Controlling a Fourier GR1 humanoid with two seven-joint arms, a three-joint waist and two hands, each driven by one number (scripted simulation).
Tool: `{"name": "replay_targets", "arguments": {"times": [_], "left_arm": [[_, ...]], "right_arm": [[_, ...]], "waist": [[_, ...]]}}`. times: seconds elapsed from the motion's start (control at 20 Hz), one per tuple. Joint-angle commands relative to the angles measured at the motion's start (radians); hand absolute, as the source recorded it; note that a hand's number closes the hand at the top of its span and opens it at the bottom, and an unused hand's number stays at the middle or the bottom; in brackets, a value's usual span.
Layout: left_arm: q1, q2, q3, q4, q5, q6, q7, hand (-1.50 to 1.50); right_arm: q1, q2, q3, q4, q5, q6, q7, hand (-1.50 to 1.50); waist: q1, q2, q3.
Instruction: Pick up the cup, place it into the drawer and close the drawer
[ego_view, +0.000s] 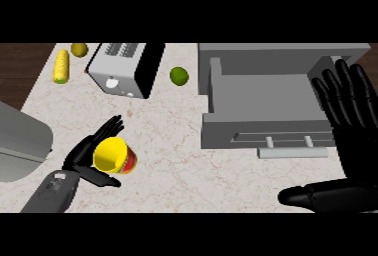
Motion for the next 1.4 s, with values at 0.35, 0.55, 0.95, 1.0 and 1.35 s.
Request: {"name": "replay_targets", "arguments": {"times": [0.35, 0.55, 0.95, 1.0, 1.35], "left_arm": [[-0.041, -0.038, -0.020, 0.072, 0.032, -0.152, -0.093, -1.50], [-0.059, -0.002, -0.001, 0.122, 0.066, -0.234, -0.114, -1.50], [-0.053, -0.086, -0.042, 0.092, 0.102, -0.299, -0.084, 1.50], [-0.036, -0.084, -0.054, 0.087, 0.103, -0.333, -0.098, 1.50], [-0.045, -0.074, -0.062, 0.032, 0.129, -0.292, -0.133, 1.50]], "right_arm": [[-0.015, -0.001, 0.004, 0.027, 0.009, -0.001, 0.004, -1.50], [0.002, 0.000, 0.008, -0.036, -0.004, -0.005, 0.030, -1.50], [-0.004, 0.011, 0.009, 0.017, 0.029, -0.015, -0.011, -1.50], [0.007, -0.004, -0.002, -0.010, -0.012, 0.004, 0.021, -1.50], [0.029, -0.014, -0.001, -0.010, -0.014, 0.025, 0.005, -1.50]], "waist": [[0.009, -0.002, 0.001], [-0.005, 0.002, -0.001], [0.003, 0.003, -0.001], [-0.004, 0.002, -0.001], [0.001, 0.001, 0.000]]}}
